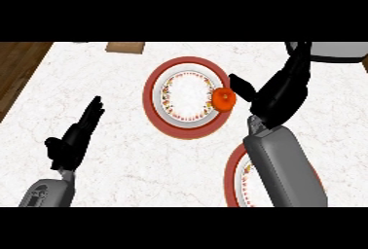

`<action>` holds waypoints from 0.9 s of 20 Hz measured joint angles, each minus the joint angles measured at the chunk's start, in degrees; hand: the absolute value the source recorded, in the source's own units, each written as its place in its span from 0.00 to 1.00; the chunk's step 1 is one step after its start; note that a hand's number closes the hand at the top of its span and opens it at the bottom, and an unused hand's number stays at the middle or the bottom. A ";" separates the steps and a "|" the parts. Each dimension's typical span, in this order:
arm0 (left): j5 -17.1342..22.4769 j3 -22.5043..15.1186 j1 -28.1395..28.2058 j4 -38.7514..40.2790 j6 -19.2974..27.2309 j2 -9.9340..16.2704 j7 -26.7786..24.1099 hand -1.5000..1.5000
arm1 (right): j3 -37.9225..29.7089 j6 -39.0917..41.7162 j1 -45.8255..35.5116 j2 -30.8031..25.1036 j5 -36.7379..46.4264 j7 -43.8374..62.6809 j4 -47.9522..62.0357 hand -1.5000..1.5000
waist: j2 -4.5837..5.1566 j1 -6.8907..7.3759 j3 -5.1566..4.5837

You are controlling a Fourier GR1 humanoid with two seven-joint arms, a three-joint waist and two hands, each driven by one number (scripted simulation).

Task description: Pick the squash from the plate and place it in the plate

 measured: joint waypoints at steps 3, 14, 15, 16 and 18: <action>-0.02 0.29 0.41 0.25 0.31 -0.07 -0.05 0.50 | 1.49 -6.62 3.98 0.09 -0.77 -0.22 -1.81 0.00 | -0.39 -0.98 -0.01; 1.02 2.77 3.24 -0.86 0.46 1.21 0.07 0.50 | 17.28 -24.71 27.91 0.22 2.98 0.12 -9.42 0.00 | -1.16 -4.14 -0.14; 1.01 3.02 3.00 -0.61 0.49 1.30 0.08 0.50 | 18.73 -25.99 30.00 0.23 3.64 0.87 -9.86 0.00 | -1.13 -4.37 -0.15; 0.96 2.96 3.28 -0.71 0.54 1.07 -0.02 0.50 | 20.02 -27.48 31.75 0.23 4.48 1.77 -9.50 0.00 | -1.11 -4.44 -0.15; 0.82 3.12 3.57 -0.59 0.41 1.07 -0.43 0.50 | 22.09 -29.99 34.92 0.23 6.10 2.57 -8.95 0.00 | -1.05 -4.62 -0.16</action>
